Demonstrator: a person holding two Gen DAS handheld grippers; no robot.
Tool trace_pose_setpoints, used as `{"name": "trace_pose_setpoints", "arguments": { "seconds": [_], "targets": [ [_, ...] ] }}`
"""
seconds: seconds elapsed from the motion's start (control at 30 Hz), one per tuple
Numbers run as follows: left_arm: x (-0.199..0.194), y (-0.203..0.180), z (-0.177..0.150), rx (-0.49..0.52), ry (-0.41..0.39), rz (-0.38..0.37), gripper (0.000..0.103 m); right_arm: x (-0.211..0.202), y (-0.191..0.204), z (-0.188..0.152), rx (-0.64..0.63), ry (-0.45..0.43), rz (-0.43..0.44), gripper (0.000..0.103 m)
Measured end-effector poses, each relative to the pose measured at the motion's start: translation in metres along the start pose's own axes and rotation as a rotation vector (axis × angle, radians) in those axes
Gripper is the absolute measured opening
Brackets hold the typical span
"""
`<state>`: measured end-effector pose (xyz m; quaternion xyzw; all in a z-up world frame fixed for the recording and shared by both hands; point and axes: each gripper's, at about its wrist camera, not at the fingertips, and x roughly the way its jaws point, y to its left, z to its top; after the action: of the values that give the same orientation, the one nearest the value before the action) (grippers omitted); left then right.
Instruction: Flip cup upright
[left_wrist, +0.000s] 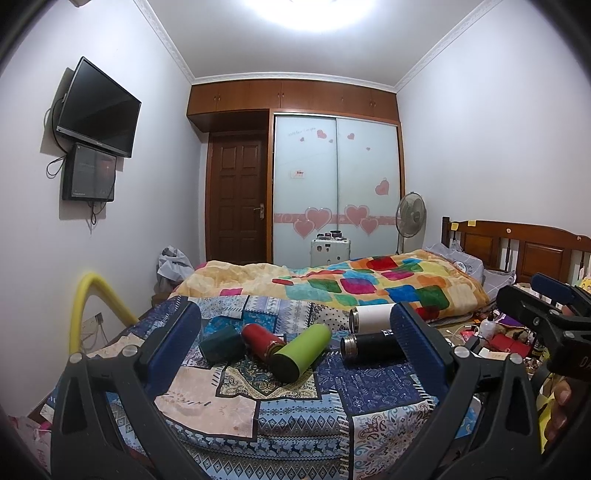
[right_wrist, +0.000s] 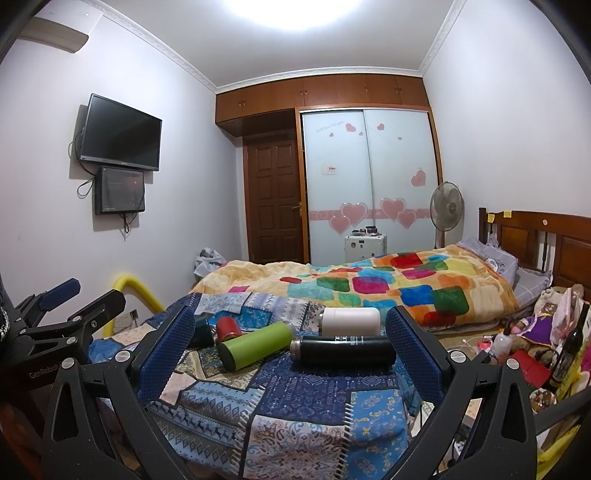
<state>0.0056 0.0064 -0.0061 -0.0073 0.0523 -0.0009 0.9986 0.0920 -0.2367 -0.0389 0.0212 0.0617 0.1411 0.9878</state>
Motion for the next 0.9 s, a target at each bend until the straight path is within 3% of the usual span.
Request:
{"name": "trace_pose_setpoints", "arguments": {
  "seconds": [0.9],
  "targets": [
    [0.0007, -0.0027, -0.0003, 0.008, -0.005, -0.005, 0.103, -0.0025, 0.0063, -0.0003, -0.002, -0.008, 0.008, 0.103]
  ]
}}
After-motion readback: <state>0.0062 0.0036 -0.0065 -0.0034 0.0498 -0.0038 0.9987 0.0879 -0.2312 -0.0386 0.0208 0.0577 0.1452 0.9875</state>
